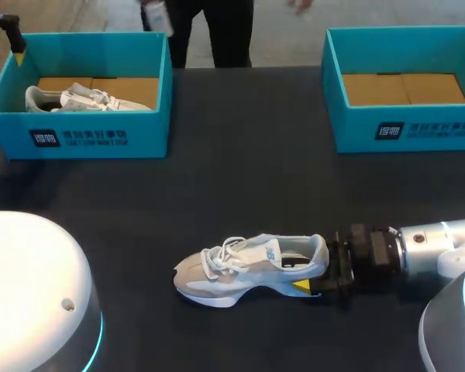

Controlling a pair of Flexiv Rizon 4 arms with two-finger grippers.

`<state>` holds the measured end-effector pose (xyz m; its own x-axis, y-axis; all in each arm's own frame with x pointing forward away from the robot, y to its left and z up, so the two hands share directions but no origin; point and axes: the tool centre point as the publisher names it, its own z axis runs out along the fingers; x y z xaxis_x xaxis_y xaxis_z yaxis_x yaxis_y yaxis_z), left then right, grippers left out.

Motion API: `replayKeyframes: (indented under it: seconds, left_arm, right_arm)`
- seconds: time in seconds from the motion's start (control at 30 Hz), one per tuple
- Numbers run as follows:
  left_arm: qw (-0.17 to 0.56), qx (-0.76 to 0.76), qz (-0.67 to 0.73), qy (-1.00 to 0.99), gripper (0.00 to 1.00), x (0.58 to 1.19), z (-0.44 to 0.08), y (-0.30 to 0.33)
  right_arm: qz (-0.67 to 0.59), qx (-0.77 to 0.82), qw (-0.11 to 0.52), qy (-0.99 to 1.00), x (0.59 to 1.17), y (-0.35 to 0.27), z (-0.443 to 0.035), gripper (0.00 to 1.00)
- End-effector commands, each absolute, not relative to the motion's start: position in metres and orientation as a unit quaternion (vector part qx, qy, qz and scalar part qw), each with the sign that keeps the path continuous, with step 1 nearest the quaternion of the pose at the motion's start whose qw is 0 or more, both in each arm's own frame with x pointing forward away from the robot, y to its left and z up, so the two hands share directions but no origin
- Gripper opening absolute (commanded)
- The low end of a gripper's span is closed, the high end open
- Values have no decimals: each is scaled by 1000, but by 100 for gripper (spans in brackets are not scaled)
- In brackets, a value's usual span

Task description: Take the shoe out of the shoebox, open the shoe tongue, remove and reinsert the insole, then place the shoe into the shoebox

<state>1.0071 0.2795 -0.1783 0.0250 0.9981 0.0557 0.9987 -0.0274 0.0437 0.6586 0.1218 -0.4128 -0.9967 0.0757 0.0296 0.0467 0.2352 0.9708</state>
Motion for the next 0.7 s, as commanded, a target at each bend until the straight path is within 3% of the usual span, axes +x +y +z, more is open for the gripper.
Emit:
replayKeyframes:
  seconds: [0.03, 0.7]
  left_arm:
    - [4, -716, -36, -697, 100, 1006, -178, 280]
    - [4, -716, -36, -697, 100, 1006, -178, 280]
  right_arm:
    - [620, 47, 27, 783, 653, 124, -412, 0]
    - [628, 52, 34, 776, 652, 123, -412, 0]
